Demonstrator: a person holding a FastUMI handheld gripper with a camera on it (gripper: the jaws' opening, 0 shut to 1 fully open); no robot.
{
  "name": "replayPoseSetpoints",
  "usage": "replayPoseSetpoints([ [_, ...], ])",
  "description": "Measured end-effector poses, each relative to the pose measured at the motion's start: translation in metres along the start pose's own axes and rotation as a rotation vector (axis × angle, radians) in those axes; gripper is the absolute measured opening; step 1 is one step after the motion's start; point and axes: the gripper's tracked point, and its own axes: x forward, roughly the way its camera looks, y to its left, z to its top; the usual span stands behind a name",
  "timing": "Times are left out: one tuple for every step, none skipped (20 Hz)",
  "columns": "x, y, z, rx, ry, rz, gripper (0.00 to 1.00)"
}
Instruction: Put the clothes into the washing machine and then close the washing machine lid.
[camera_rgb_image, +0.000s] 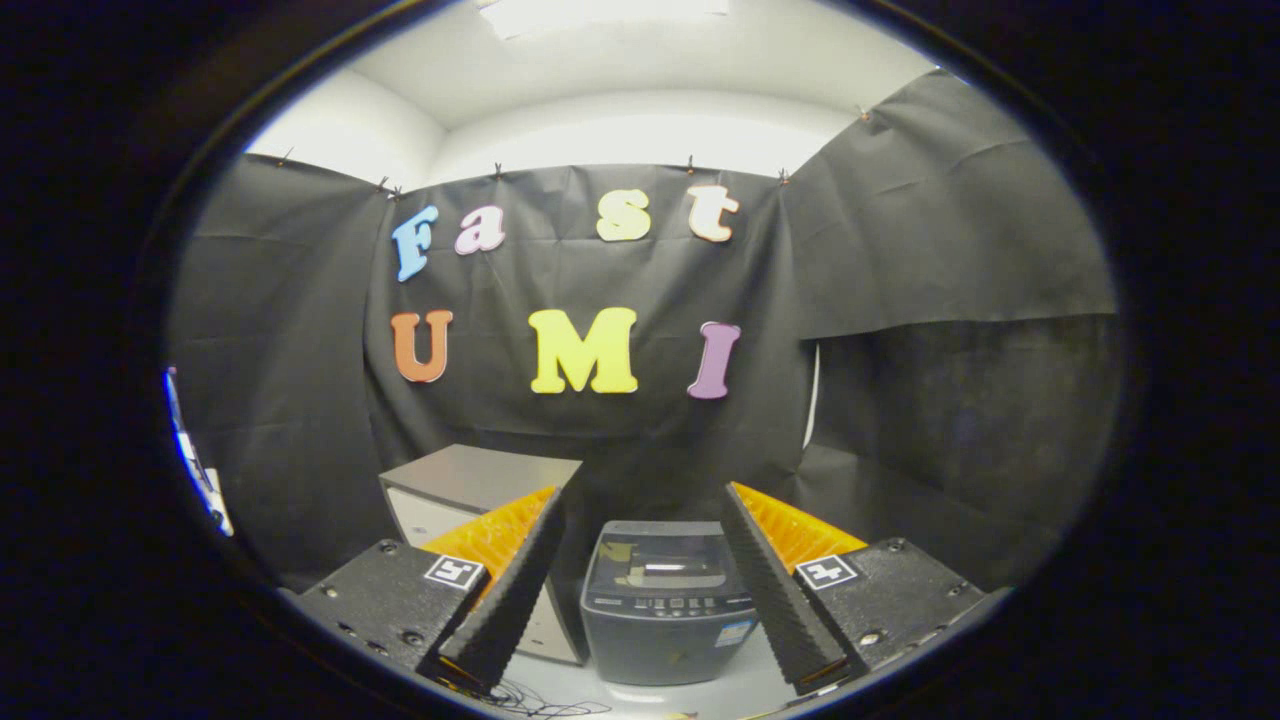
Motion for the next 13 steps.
replayPoseSetpoints([
  [-0.009, -0.007, 0.004, 0.004, -0.006, -0.009, 0.98],
  [-0.02, -0.01, 0.01, 0.016, -0.02, -0.01, 0.98],
  [-0.027, -0.011, 0.015, 0.028, -0.028, -0.015, 0.98],
  [-0.035, -0.013, 0.017, 0.04, -0.036, -0.018, 0.98],
  [-0.041, -0.013, 0.023, 0.047, -0.05, -0.026, 0.98],
  [-0.048, -0.012, 0.026, 0.048, -0.06, -0.03, 0.98],
  [-0.053, -0.011, 0.03, 0.048, -0.076, -0.038, 0.98],
  [-0.06, -0.011, 0.036, 0.049, -0.087, -0.05, 0.98],
  [-0.064, -0.011, 0.038, 0.049, -0.092, -0.059, 0.98],
  [-0.07, -0.009, 0.041, 0.053, -0.102, -0.067, 0.98],
  [-0.074, -0.005, 0.042, 0.056, -0.106, -0.069, 0.98],
  [-0.08, 0.0, 0.04, 0.055, -0.105, -0.072, 0.98],
  [-0.084, 0.003, 0.04, 0.054, -0.107, -0.073, 0.98],
])
